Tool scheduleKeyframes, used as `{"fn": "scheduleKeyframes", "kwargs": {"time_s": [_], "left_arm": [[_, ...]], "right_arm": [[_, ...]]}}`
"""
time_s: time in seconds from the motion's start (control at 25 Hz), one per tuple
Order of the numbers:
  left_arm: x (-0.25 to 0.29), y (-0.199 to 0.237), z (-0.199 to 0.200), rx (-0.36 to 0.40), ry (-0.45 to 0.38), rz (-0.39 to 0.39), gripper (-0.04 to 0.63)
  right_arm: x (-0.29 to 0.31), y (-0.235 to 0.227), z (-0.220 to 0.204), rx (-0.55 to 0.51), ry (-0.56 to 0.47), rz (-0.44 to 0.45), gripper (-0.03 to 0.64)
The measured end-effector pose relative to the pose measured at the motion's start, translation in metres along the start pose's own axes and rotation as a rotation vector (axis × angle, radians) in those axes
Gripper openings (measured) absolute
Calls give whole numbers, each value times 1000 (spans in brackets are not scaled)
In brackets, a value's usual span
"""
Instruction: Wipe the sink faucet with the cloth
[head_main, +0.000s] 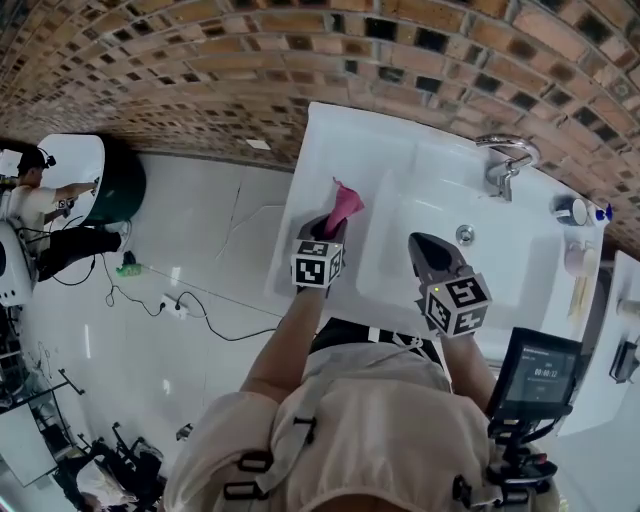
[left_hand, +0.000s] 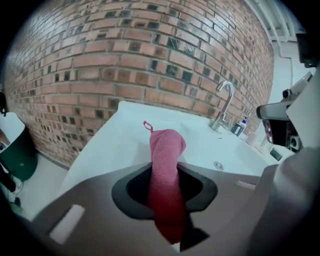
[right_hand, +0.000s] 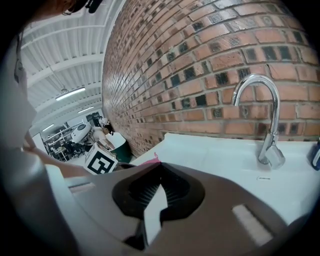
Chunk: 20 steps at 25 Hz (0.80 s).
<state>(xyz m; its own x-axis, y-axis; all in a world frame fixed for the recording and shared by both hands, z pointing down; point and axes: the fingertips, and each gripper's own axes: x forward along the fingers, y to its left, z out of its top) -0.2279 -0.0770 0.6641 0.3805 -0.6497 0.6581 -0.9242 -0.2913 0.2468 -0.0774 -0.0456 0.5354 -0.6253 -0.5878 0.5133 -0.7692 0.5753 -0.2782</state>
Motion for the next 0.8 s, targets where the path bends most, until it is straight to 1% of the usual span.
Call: {"fn": "scheduleKeyframes", "kwargs": {"time_s": [0.04,0.16,0.2,0.28,0.36,0.44,0.56,0.68,0.8], "left_arm": [[2,1,-7,5,19,0,97],[8,4,-18,78,55,19,98],[9,4,-19,92,60,25,100],[9,4,-18,78,57,26,100],[4,4,-12,64,41,35,129],[-5,0,1,78,10,45,140],[-28,-15,37,97,-75,39,152],[-58,-34,91,121,-217,28,158],[-86,-61,149,175,-358,2,158]], "right_arm": [[0,-1,-2,3,4,-5,-6],[-1,-7,-2,6,2,-19,-6],[-2,-9,-1,5,-1,-24,-8],[-4,-11,2,1,-7,-31,-6],[-7,-13,6,-6,-16,-35,-6],[-11,-14,11,-11,-29,-38,-6],[-19,-15,24,-24,-57,-38,-6],[-26,-16,41,-43,-95,-39,-6],[-37,-17,62,-57,-144,-43,-6]]}}
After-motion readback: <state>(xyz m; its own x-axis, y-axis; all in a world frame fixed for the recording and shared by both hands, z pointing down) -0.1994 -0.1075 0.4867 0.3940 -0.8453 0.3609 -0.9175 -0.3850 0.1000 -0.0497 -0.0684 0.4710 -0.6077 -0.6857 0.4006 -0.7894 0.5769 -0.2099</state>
